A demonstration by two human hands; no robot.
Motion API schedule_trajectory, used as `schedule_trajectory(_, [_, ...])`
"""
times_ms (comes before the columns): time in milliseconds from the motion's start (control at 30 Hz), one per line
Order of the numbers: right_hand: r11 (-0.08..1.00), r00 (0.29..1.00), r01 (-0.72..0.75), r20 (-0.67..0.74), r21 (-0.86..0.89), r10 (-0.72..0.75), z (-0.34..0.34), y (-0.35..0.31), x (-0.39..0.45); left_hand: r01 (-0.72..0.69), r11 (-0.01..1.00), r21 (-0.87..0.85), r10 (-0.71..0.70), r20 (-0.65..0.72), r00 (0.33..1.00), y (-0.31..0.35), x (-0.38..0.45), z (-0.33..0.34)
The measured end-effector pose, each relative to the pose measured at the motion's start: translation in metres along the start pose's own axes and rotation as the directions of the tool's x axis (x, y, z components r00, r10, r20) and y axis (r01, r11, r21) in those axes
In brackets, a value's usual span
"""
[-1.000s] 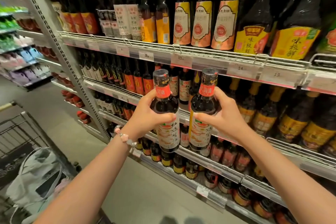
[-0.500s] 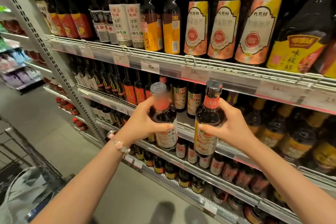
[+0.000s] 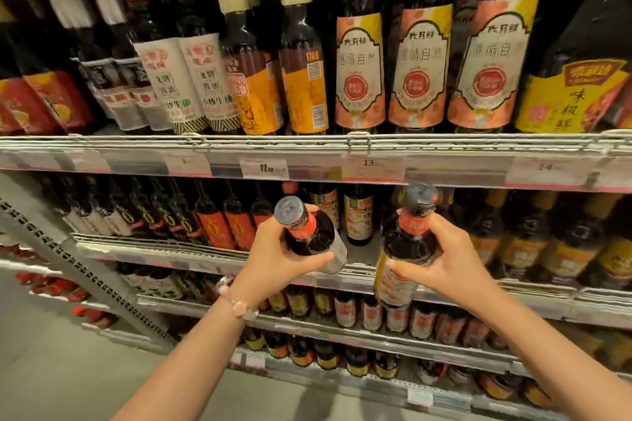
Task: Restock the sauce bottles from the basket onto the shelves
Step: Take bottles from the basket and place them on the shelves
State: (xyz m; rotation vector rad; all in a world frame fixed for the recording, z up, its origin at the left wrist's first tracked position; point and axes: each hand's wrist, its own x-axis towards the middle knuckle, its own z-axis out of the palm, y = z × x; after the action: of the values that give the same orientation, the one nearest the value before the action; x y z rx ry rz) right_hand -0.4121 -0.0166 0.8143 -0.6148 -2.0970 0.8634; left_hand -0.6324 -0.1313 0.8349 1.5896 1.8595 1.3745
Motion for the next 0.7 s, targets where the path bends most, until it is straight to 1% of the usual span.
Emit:
schedule_trajectory(133, [0.999,0.996,-0.026,-0.088,-0.021,0.024,0.014,-0.002,-0.001,-0.037,0.998,-0.045,0.037,-0.006,0.999,-0.028,0.009,0.001])
schedule_trajectory(267, [0.997,0.987,-0.054,-0.152,-0.049,0.046,0.025,-0.002,-0.001,-0.034,0.994,-0.106,0.033,-0.014,0.999,-0.045,0.017,0.005])
schedule_trajectory(467, [0.992,0.984,-0.077,-0.170,-0.096,0.060,0.032,-0.001,-0.001,-0.098,0.994,-0.045,0.098,0.001,0.995,-0.066,0.034,0.013])
schedule_trajectory(700, [0.989,0.980,-0.087,-0.186,-0.118,0.064,0.037,-0.001,-0.001,-0.101,0.995,0.000,0.101,0.056,0.993,-0.085,0.041,0.019])
